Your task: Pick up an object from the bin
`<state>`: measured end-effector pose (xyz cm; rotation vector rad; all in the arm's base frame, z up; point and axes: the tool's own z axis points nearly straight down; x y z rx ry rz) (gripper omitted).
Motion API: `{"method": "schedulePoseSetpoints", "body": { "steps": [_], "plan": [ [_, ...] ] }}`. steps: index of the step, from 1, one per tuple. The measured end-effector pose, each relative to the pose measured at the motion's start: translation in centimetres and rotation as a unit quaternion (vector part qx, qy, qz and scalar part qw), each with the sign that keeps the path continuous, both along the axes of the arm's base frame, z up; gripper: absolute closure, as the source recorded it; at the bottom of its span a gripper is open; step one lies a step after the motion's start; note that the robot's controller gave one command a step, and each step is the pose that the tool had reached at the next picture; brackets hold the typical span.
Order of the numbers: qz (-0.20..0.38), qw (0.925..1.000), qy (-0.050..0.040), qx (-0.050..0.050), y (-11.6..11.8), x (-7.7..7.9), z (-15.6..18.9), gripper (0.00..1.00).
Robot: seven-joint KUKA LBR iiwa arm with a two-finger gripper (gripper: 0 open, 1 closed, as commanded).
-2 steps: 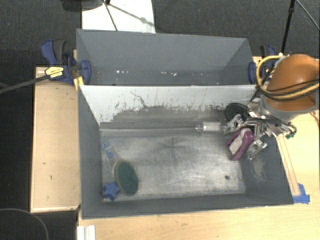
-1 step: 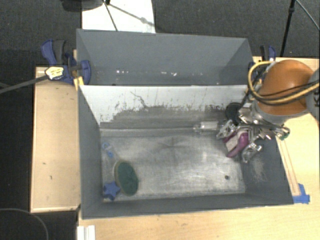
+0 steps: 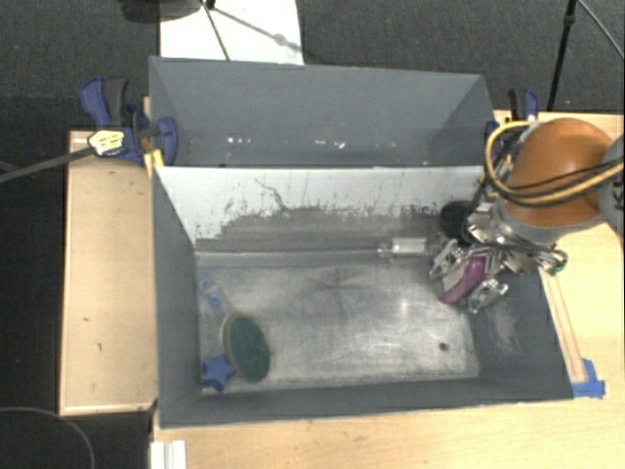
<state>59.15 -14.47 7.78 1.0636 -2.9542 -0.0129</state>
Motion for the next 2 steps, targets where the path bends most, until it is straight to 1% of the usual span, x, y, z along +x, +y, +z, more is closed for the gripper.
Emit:
{"method": "schedulePoseSetpoints", "body": {
  "steps": [1, 2],
  "plan": [
    [0.107, 0.9942, -0.0065, -0.004, 1.2, -1.27, 10.73, 1.0],
    [0.234, 0.9723, -0.0049, -0.003, 1.06, -1.81, 11.4, 1.0]
  ]
}}
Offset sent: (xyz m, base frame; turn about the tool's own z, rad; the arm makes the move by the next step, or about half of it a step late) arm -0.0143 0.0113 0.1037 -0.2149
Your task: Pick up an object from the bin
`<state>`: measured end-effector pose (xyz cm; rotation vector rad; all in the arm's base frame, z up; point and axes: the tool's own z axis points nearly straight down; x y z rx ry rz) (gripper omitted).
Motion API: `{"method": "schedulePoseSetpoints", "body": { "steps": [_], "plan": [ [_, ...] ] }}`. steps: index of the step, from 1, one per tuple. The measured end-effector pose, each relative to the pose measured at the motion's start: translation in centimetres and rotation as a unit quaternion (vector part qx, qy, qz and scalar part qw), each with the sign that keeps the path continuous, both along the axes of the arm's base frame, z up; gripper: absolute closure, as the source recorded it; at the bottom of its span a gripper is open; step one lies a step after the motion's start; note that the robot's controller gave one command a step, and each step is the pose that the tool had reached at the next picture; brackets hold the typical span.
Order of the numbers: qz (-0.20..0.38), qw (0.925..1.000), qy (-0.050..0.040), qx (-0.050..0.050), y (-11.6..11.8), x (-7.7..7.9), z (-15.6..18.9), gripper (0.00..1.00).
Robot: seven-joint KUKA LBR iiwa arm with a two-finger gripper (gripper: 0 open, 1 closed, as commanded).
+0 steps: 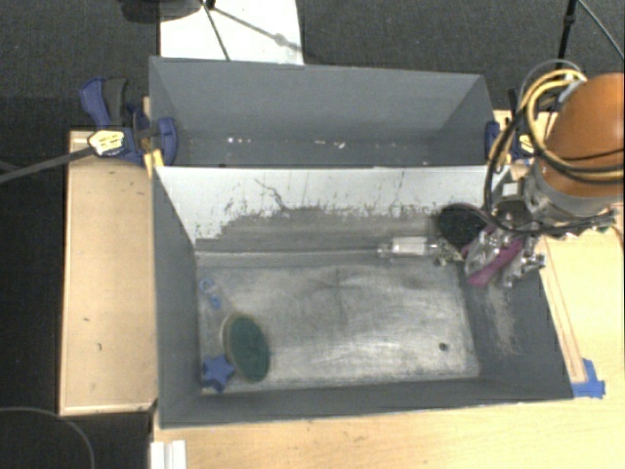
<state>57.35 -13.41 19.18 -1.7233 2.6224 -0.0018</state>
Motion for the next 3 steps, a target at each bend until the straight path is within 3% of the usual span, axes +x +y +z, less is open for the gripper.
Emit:
{"method": "schedulePoseSetpoints", "body": {
  "steps": [1, 2, 3],
  "plan": [
    [0.137, 0.9905, 0.0034, 0.0, -1.1, -2.4, 0.4, 1.0],
    [0.35, 0.9369, 0.0041, 0.001, -0.6, -9.1, 0.2, 1.0],
    [0.536, 0.8444, 0.0003, -0.001, 0.4, -7.9, 10.6, 1.0]
  ]
}}
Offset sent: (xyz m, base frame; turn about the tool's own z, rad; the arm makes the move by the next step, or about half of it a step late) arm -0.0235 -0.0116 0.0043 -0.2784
